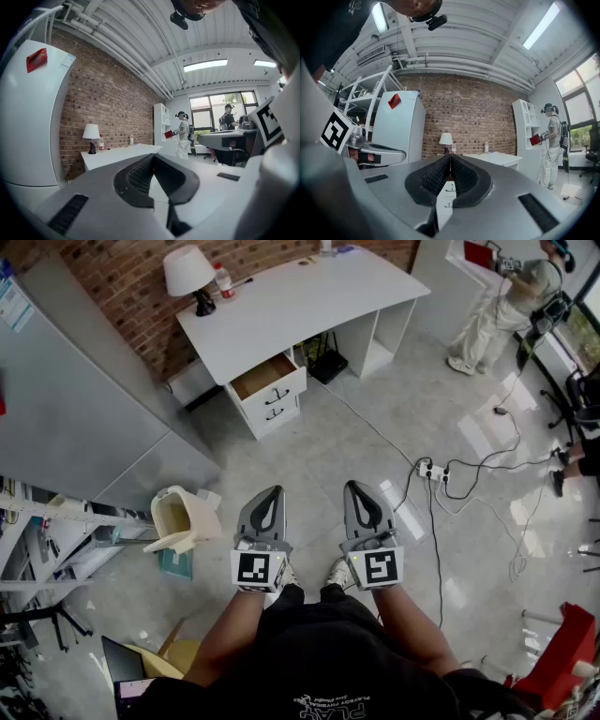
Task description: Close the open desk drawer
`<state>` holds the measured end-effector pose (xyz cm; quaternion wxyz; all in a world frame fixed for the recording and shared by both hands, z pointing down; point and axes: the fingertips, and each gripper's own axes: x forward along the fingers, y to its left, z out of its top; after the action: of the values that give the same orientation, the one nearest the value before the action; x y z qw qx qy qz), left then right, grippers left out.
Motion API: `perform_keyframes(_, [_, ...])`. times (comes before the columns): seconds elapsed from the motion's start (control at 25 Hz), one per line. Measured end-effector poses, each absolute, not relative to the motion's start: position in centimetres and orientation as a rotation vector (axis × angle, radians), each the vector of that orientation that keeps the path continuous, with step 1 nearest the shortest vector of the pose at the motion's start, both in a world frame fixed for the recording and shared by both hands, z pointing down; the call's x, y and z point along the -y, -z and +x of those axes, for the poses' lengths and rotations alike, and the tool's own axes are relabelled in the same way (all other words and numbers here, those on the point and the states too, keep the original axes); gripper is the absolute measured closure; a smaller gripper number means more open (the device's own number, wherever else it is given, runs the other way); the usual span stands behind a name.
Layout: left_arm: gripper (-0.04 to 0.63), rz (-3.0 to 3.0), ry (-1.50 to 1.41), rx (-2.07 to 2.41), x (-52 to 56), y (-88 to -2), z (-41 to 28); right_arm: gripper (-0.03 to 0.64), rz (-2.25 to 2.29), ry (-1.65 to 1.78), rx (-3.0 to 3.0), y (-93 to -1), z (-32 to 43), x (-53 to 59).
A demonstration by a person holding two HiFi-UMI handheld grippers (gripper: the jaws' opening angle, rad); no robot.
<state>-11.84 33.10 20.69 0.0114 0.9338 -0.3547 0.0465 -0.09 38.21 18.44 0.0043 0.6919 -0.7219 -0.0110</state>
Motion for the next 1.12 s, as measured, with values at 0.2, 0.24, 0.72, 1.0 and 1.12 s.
perform_keyframes(0.2, [0.588,2.903,-0.143,1.129,-33.1,-20.6,-12.0,0.589,2.164,0.047,2.259,-18.3,0.0,-38.5])
perform_keyframes(0.24, [0.588,2.912,-0.151,1.134,-33.1,-20.5,-12.1,0.589,2.159,0.052,2.259,-18.4,0.0,-38.5])
perform_keyframes(0.72, [0.588,2.935,-0.05,1.213,-33.6,-18.3,-10.9,0.586,2.155,0.07,2.346,-17.5,0.9,-38.8])
perform_keyframes(1.0, [0.588,2.932,-0.092,1.284,-34.2,-18.8,-8.8,0.588,2.061,0.083,2.417,-17.9,2.4,-39.1])
perform_keyframes(1.12, [0.588,2.933,-0.114,1.32,-33.8,-19.0,-8.5,0.588,2.022,0.088,2.451,-17.7,2.5,-38.4])
